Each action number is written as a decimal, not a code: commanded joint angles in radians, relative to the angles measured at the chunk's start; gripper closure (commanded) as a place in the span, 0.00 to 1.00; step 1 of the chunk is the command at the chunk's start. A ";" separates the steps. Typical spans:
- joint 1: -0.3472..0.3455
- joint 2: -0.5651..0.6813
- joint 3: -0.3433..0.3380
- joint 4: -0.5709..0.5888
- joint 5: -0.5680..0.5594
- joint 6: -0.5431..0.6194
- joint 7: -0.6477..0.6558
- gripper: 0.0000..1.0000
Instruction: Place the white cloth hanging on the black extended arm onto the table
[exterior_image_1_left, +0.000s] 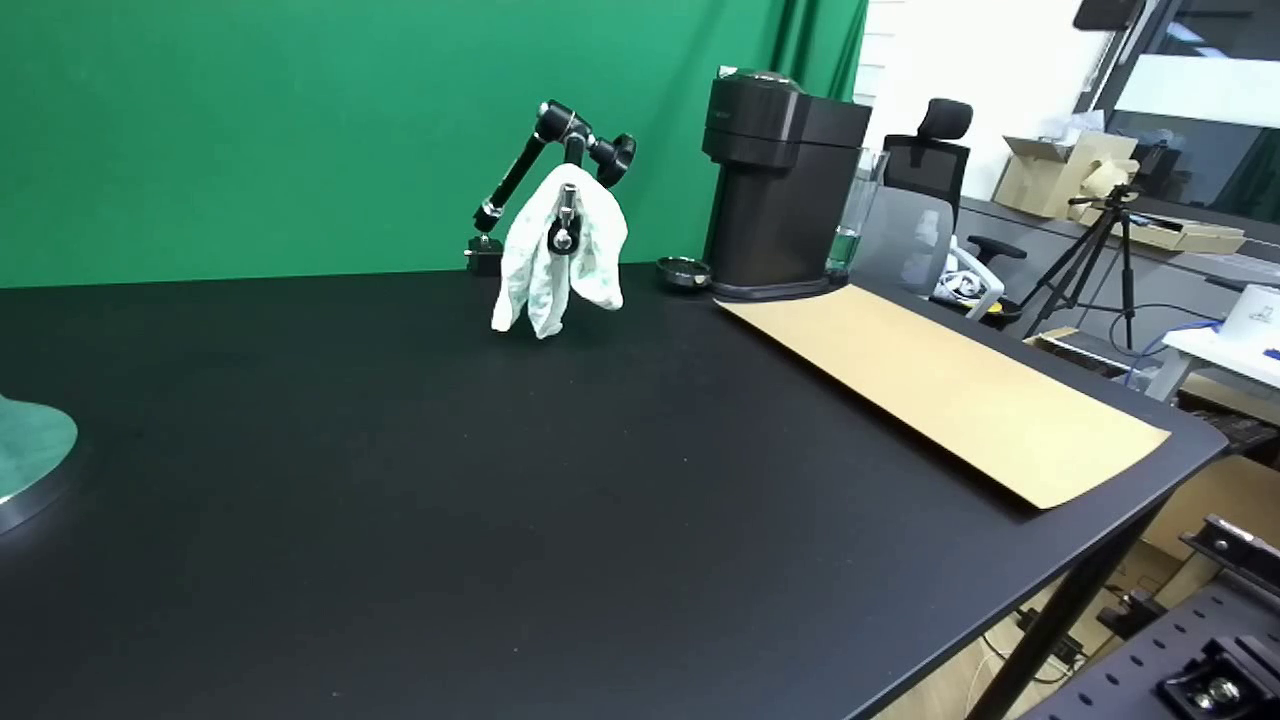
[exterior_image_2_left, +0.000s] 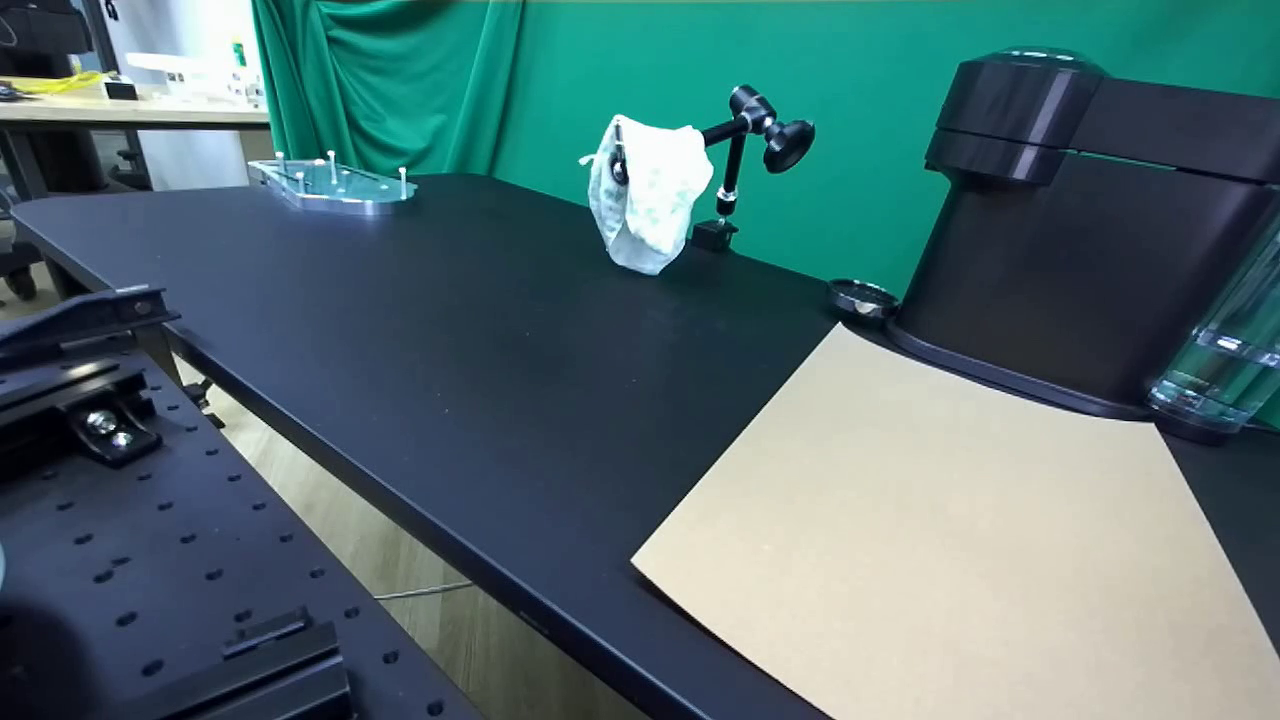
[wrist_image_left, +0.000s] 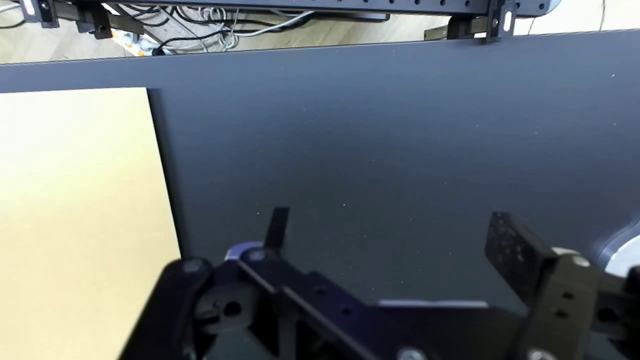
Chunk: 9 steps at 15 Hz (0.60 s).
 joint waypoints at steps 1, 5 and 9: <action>0.000 0.000 -0.001 0.002 -0.001 -0.002 0.000 0.00; 0.002 0.131 -0.023 0.036 -0.027 0.144 -0.083 0.00; 0.020 0.334 -0.053 0.084 -0.023 0.349 -0.196 0.00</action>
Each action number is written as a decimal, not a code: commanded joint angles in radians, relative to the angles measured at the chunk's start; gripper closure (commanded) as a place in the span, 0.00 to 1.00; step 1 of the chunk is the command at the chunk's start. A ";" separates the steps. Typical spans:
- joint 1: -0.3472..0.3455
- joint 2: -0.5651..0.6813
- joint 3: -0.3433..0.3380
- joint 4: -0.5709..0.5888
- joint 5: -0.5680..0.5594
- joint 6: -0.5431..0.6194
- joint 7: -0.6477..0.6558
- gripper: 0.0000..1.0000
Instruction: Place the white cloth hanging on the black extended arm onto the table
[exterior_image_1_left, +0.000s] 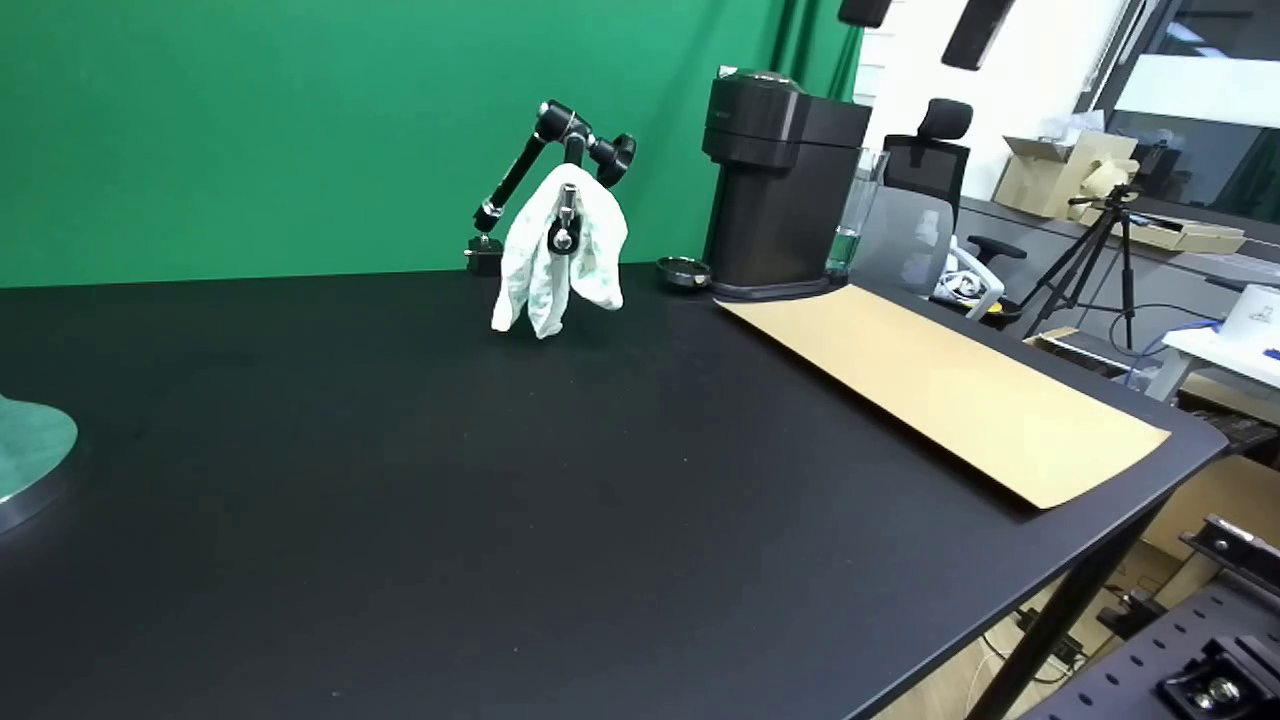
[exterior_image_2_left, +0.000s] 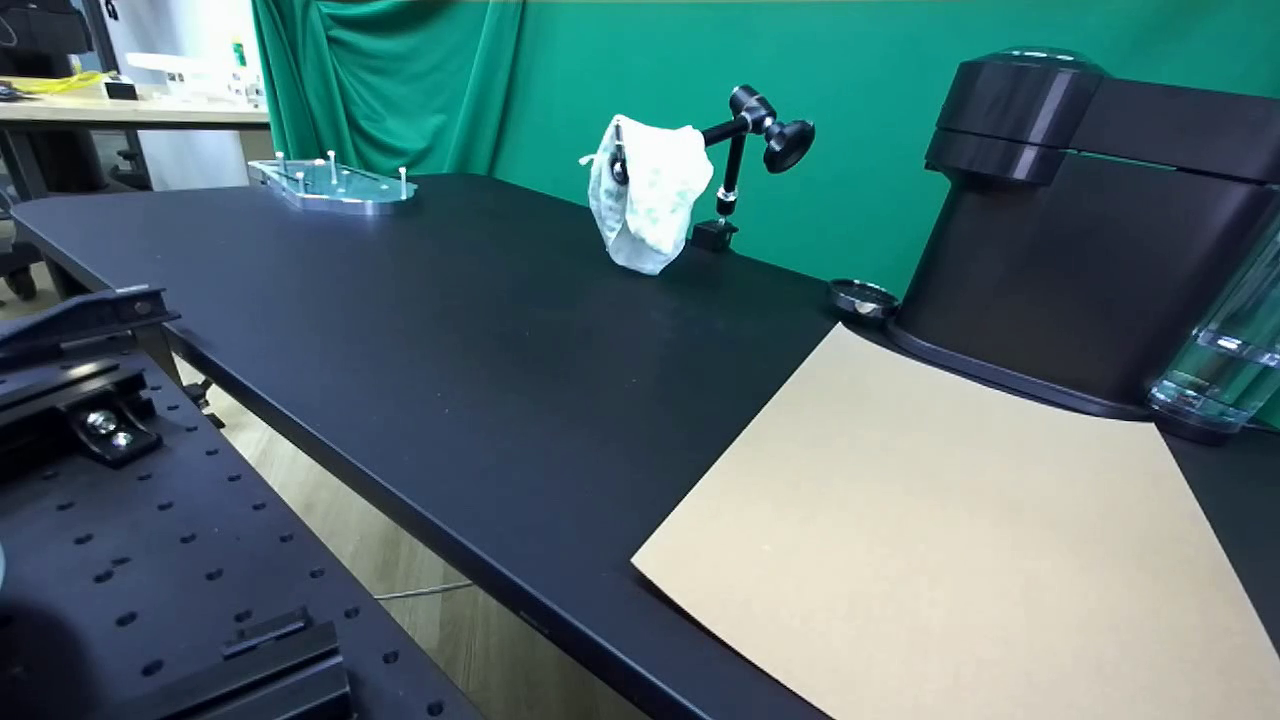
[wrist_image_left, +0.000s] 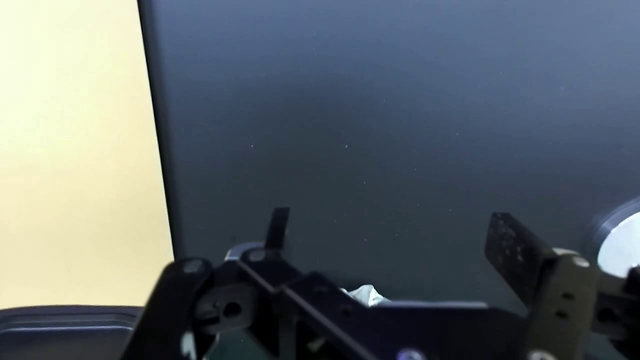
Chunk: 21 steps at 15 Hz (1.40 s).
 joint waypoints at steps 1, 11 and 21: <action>0.033 0.230 -0.045 0.089 -0.007 0.150 -0.104 0.00; 0.071 0.490 -0.057 0.197 0.045 0.409 -0.206 0.00; -0.003 0.652 0.014 0.313 -0.096 0.485 0.084 0.00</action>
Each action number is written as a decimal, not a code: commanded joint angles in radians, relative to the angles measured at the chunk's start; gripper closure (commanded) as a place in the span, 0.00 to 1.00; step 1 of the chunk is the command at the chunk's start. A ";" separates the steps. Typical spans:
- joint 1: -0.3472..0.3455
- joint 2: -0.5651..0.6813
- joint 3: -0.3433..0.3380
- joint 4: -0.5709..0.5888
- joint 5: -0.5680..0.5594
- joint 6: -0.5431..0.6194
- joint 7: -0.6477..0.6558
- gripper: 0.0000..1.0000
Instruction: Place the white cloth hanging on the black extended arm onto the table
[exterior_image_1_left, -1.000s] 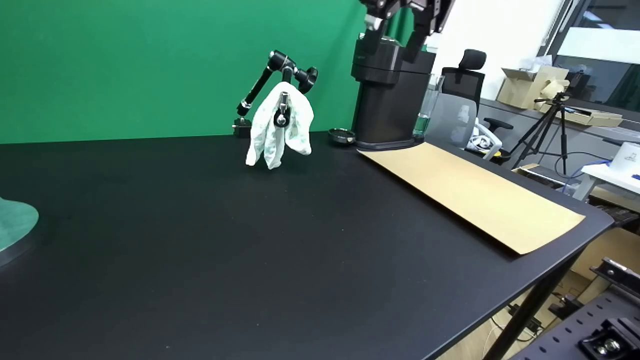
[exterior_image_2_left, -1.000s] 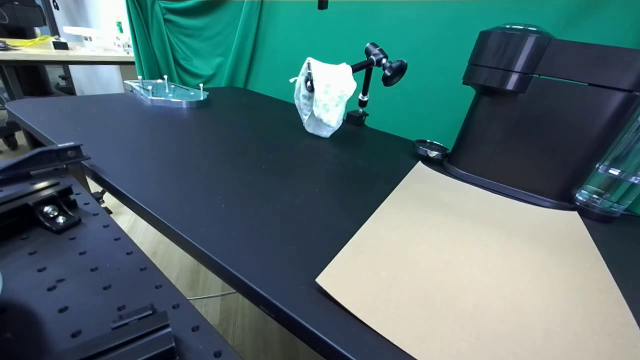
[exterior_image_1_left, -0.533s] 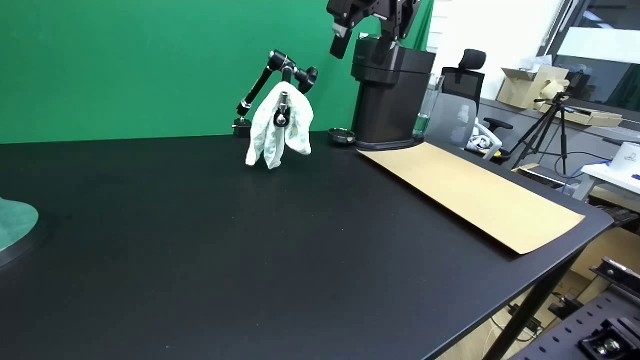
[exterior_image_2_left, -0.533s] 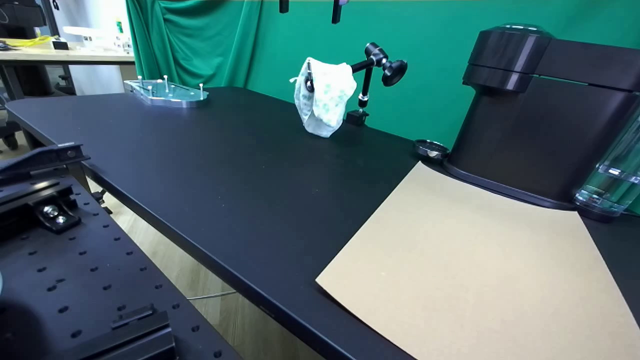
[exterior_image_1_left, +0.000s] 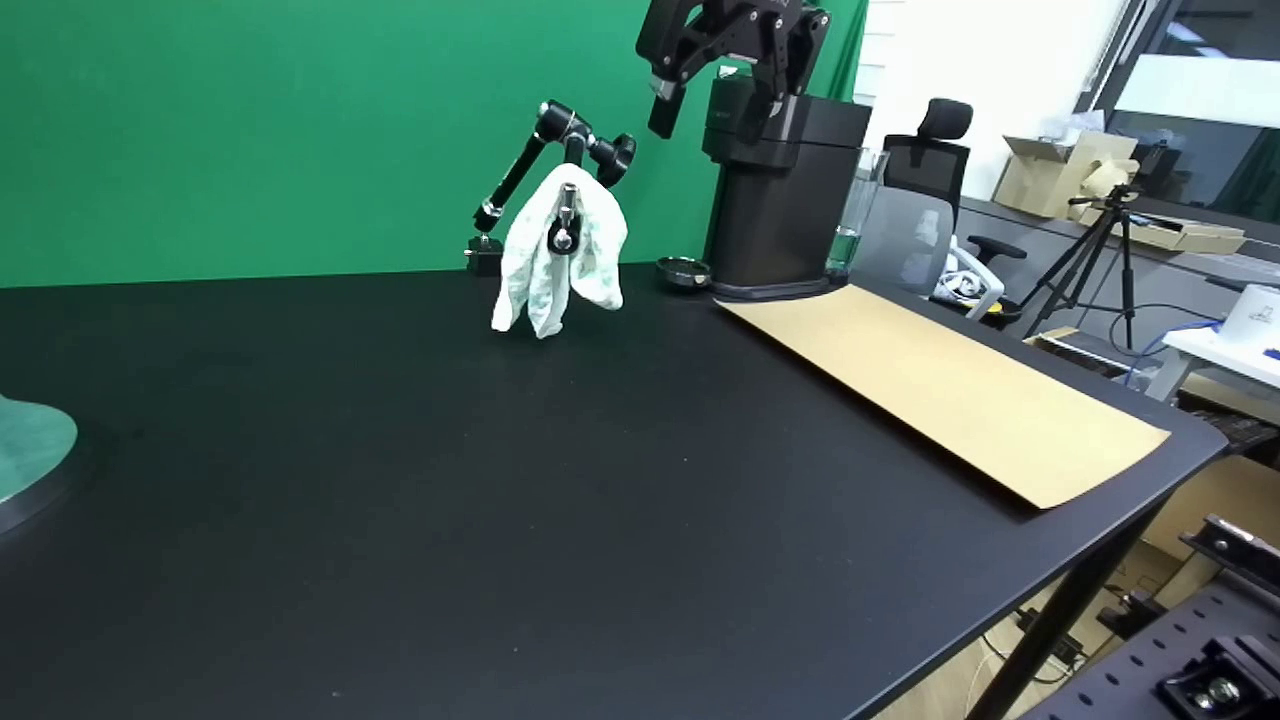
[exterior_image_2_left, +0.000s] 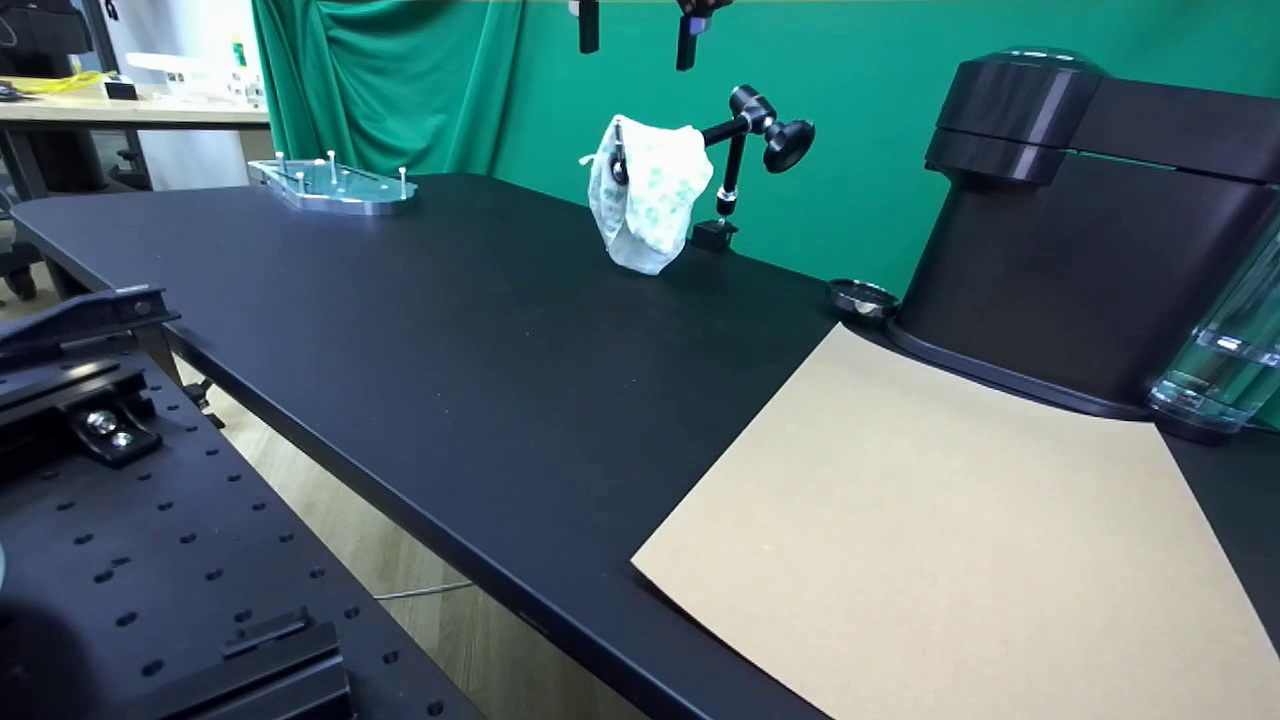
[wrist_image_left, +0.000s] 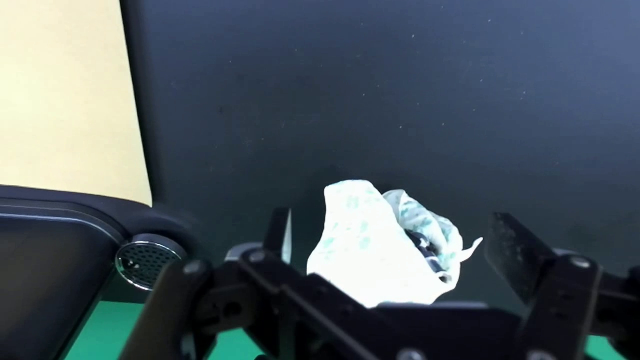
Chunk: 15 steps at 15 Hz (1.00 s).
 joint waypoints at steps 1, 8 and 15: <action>-0.039 0.103 0.037 0.100 -0.097 0.017 0.168 0.00; -0.024 0.284 0.037 0.266 -0.193 0.077 0.373 0.00; 0.043 0.417 0.008 0.371 -0.206 0.073 0.502 0.25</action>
